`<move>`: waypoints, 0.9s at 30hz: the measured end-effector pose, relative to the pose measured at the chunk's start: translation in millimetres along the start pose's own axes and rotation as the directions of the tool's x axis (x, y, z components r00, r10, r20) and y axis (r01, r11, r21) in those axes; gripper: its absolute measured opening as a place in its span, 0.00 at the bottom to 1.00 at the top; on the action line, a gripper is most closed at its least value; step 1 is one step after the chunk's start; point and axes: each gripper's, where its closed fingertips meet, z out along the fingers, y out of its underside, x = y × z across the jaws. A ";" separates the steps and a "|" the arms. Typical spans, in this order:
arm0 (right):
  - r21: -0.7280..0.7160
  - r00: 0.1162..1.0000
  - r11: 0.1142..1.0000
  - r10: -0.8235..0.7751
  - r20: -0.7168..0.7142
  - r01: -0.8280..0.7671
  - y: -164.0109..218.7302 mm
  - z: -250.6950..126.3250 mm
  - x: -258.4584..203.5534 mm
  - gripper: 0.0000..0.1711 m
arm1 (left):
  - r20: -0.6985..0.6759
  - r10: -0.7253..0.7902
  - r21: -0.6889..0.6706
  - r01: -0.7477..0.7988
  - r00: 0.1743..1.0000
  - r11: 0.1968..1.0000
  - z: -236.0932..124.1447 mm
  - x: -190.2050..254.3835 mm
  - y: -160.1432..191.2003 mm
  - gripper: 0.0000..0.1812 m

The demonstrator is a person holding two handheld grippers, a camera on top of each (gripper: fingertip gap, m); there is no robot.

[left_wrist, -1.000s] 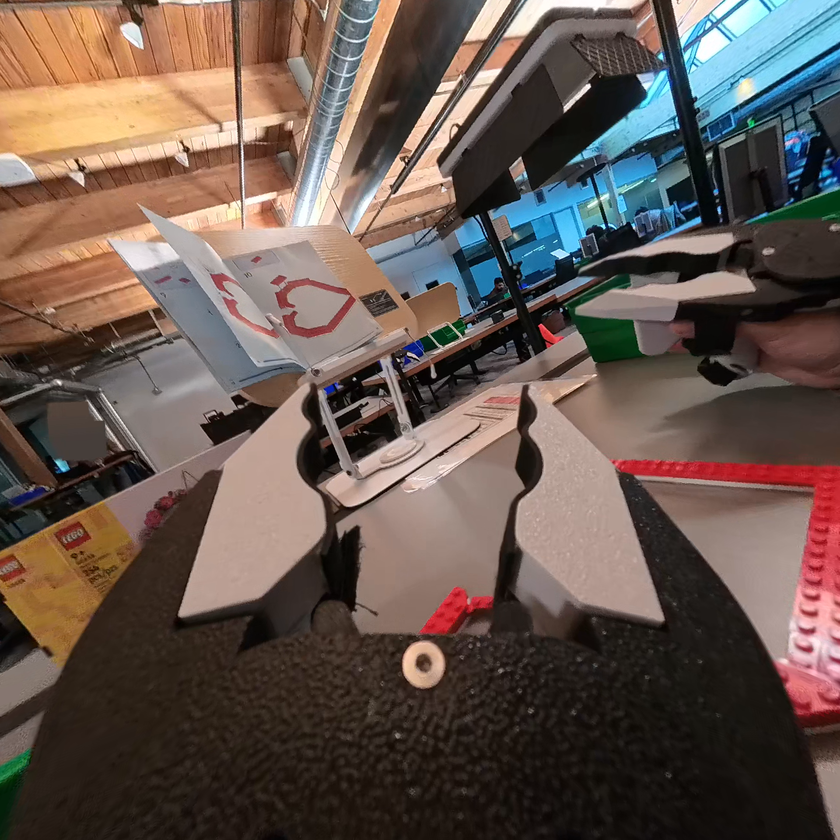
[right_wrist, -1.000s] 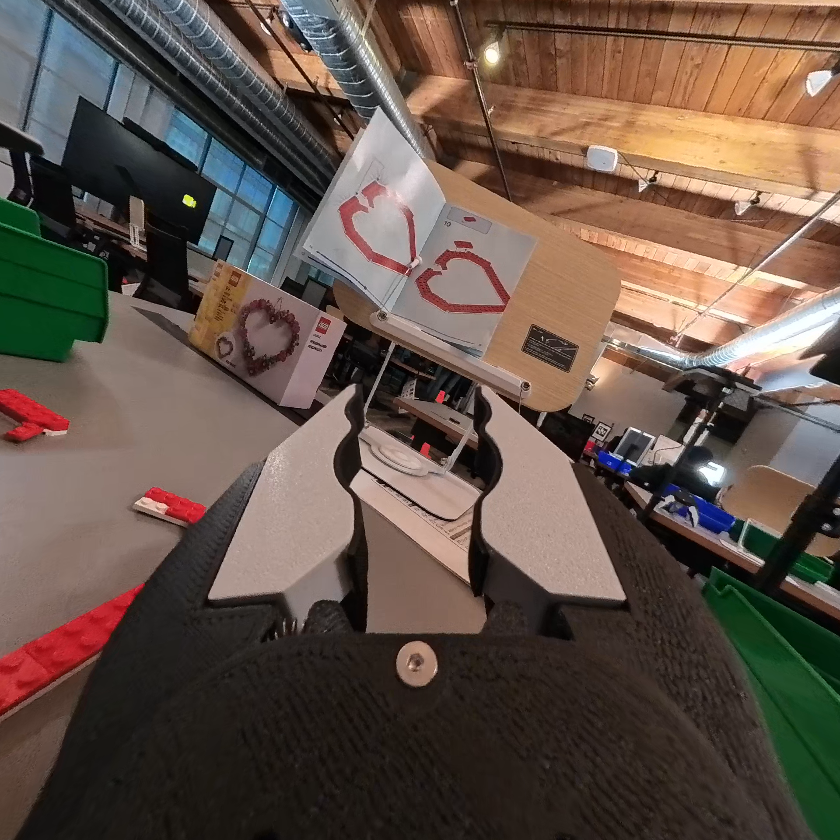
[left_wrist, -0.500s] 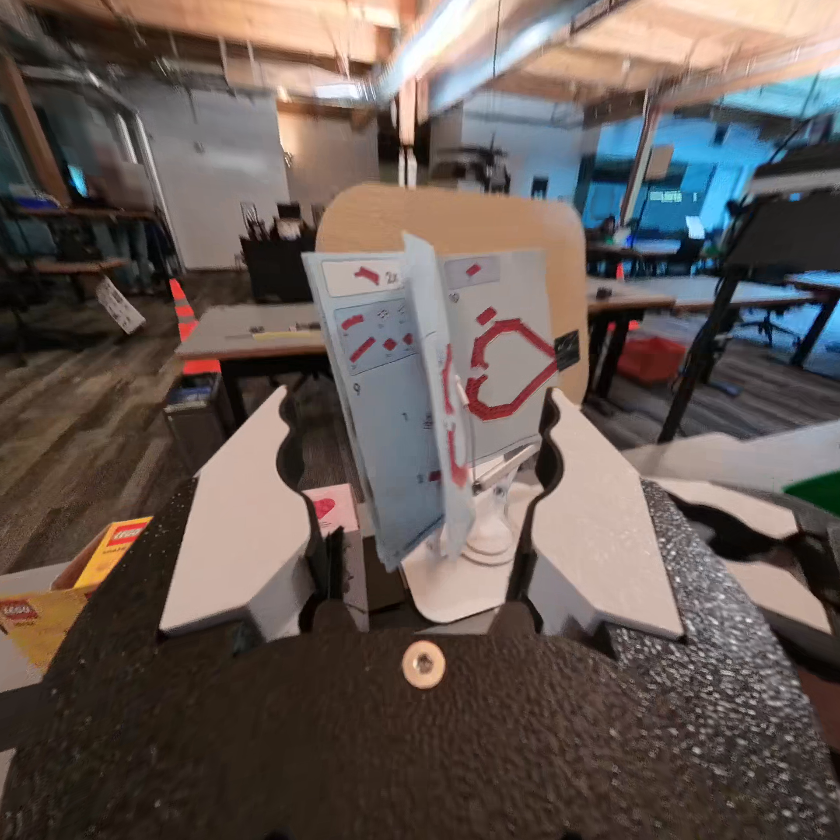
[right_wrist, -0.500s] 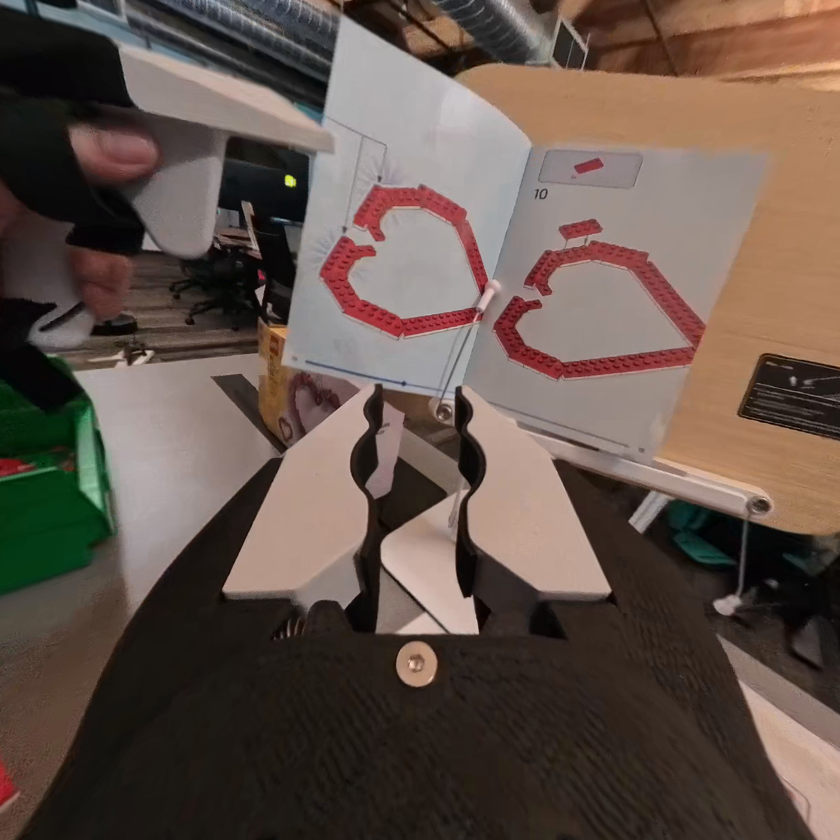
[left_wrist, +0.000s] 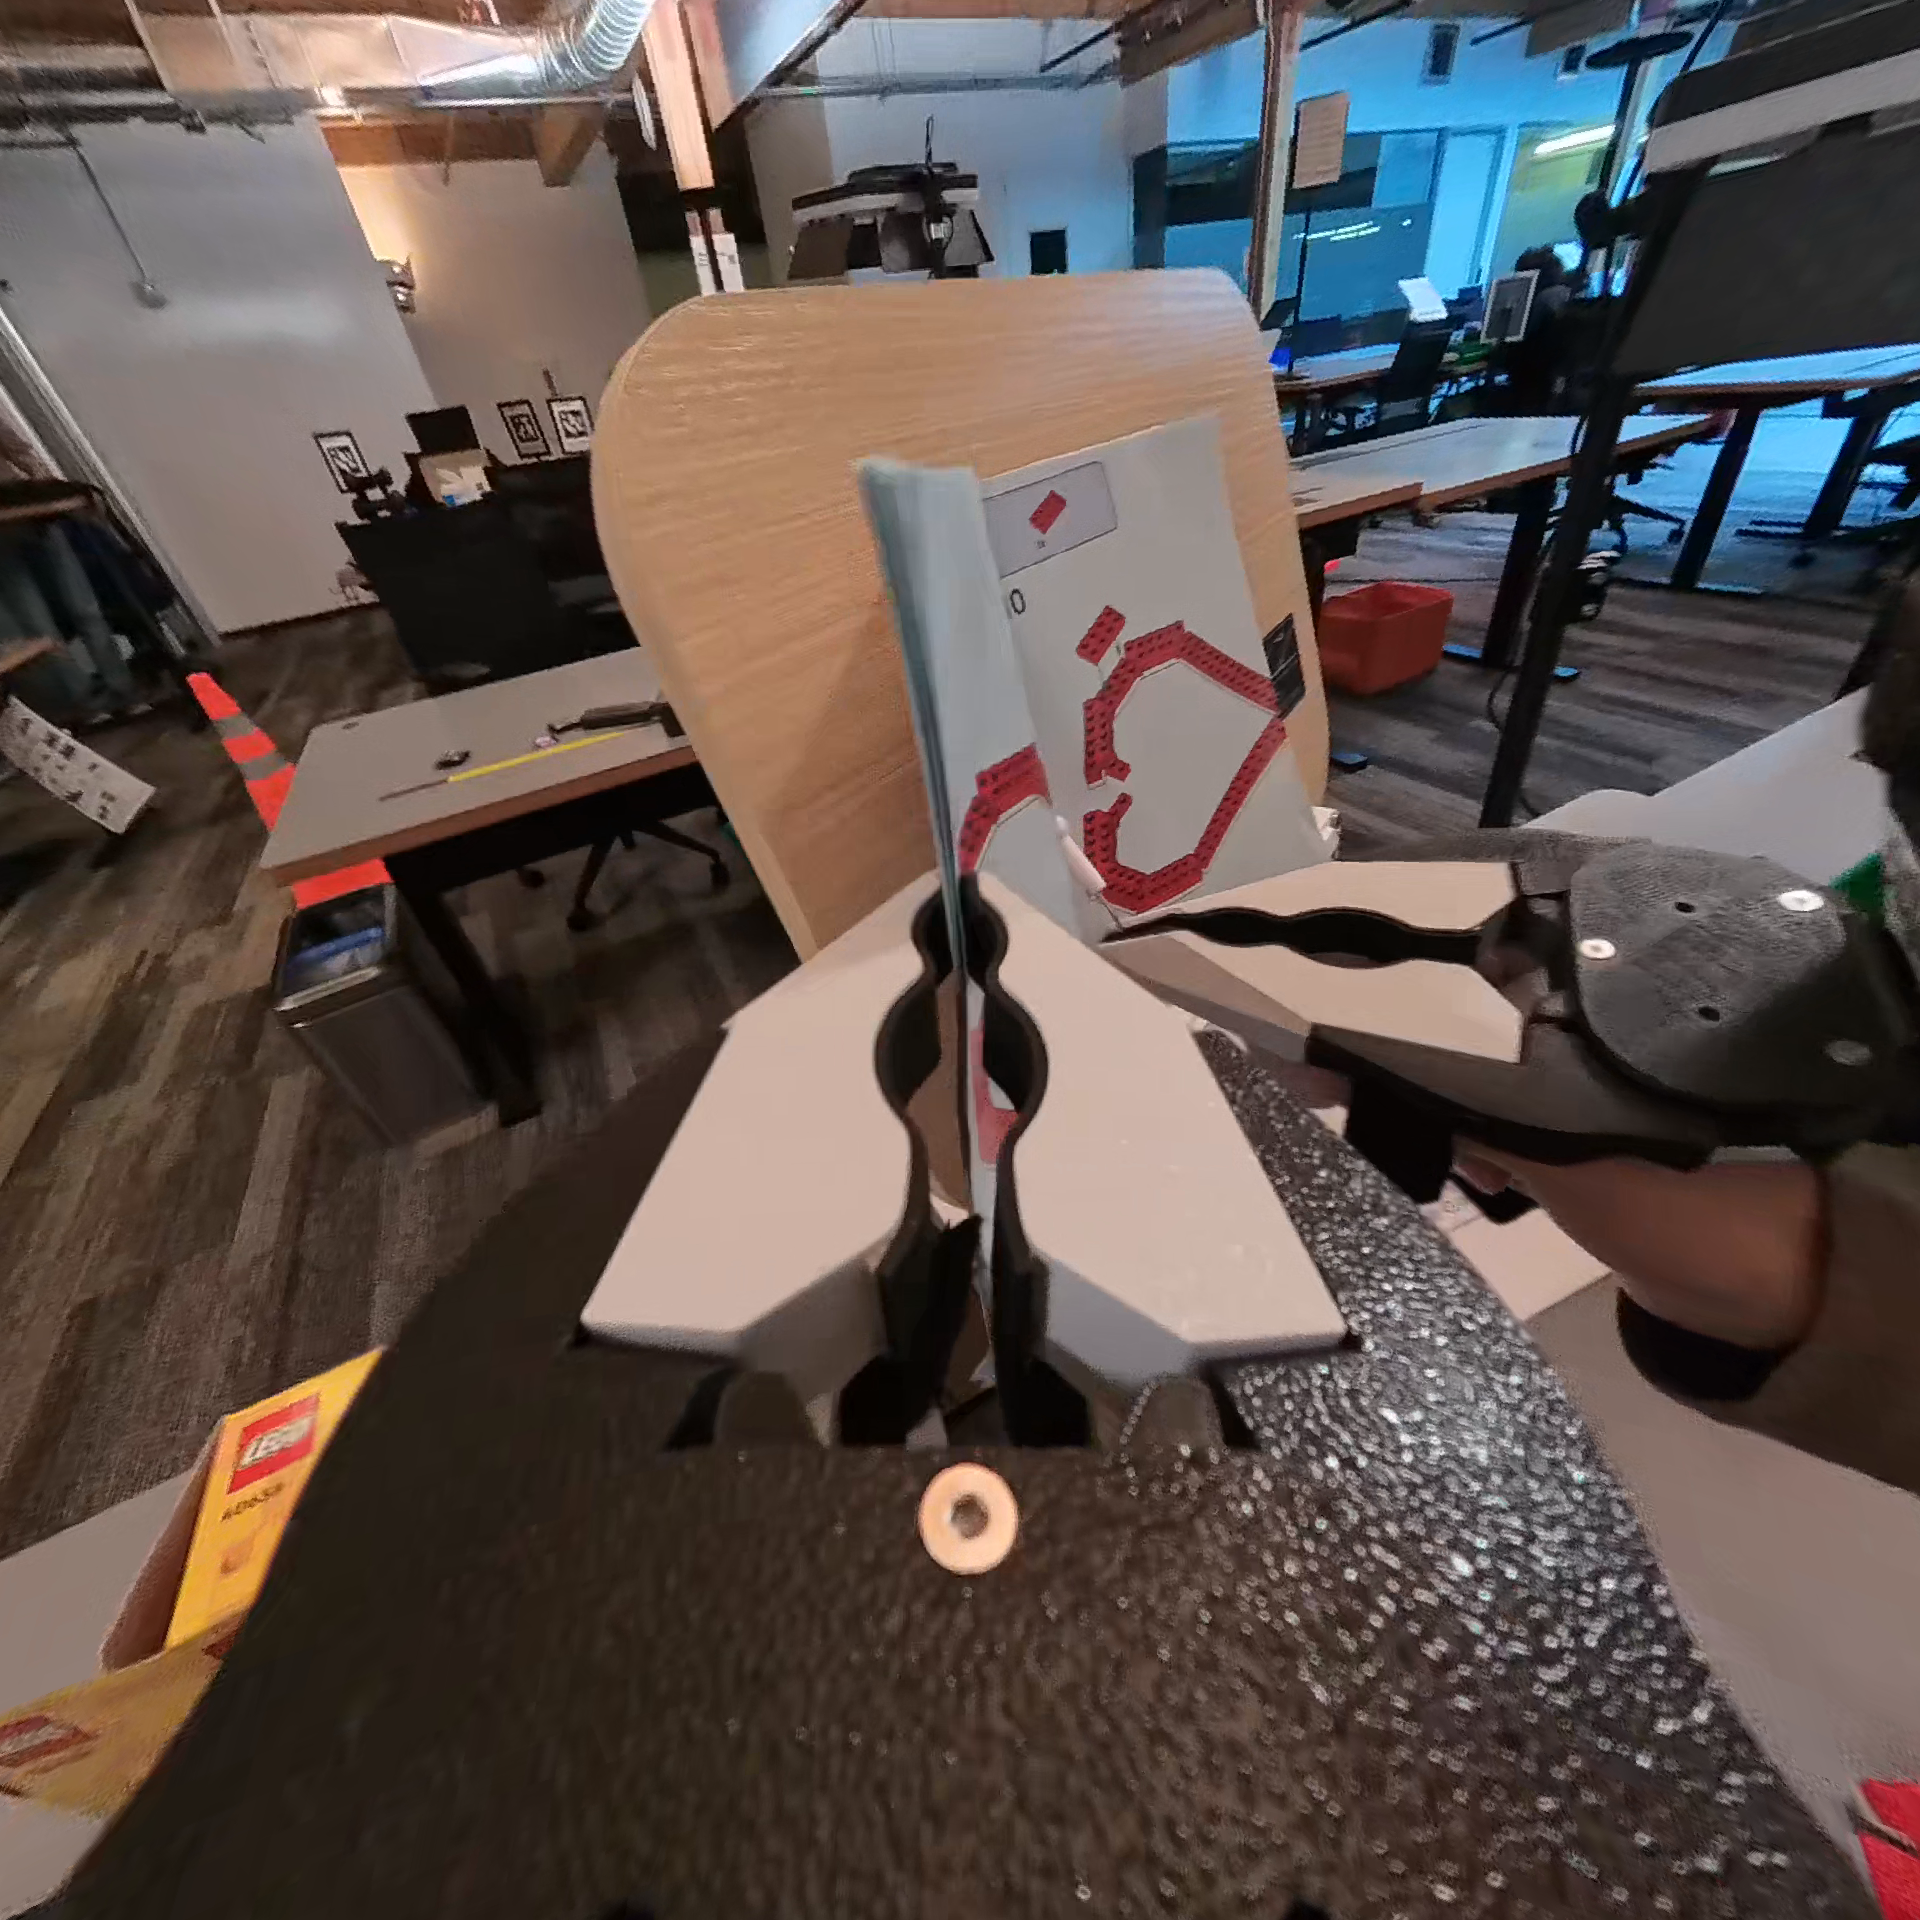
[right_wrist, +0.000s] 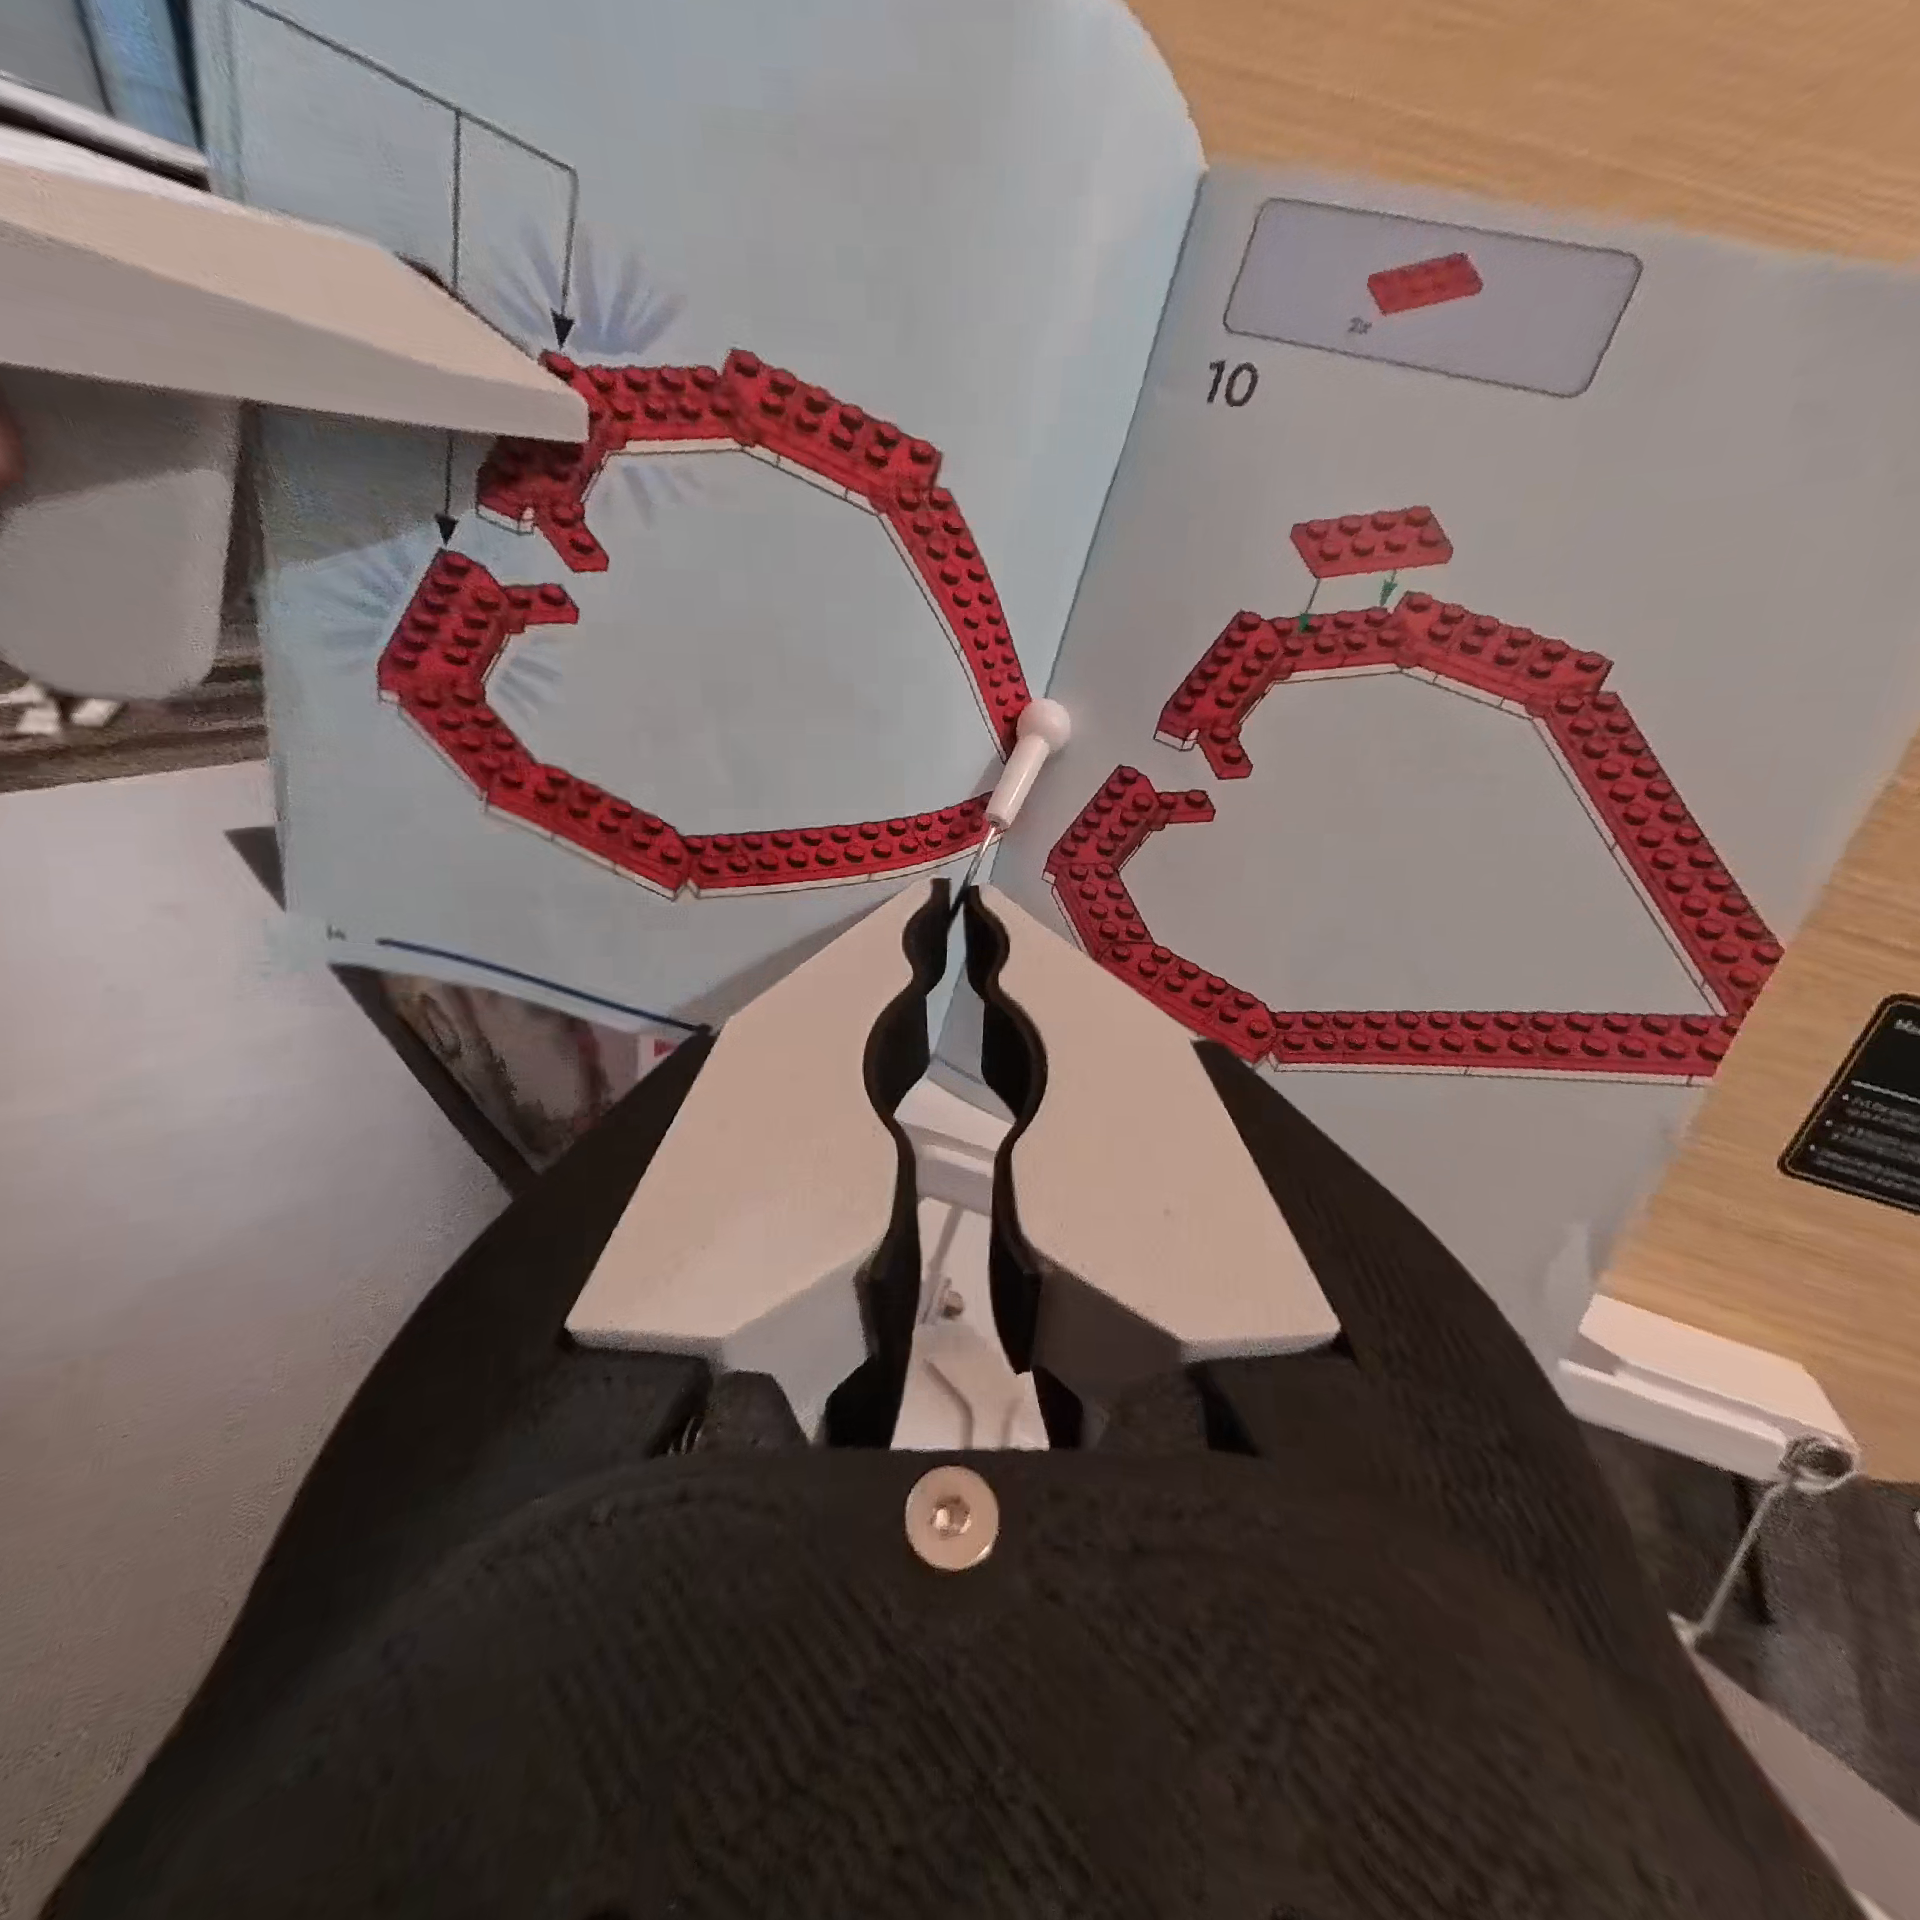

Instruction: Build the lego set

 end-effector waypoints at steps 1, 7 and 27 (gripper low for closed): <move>0.008 1.000 1.000 -0.025 0.006 0.025 -0.6 -0.7 -0.4 0.00 | 0.008 0.013 -0.001 -0.013 1.000 1.000 1.7 -1.6 0.7 0.00; 0.091 0.981 0.977 -0.192 -0.003 0.192 -3.0 -6.5 -1.5 0.01 | 0.057 0.037 0.016 -0.038 0.998 0.999 14.1 -12.0 -1.0 0.00; 0.055 0.997 0.997 0.059 0.055 -0.062 -14.6 5.3 11.6 0.03 | 0.223 0.009 0.006 -0.010 0.975 1.000 23.9 -31.7 10.4 0.00</move>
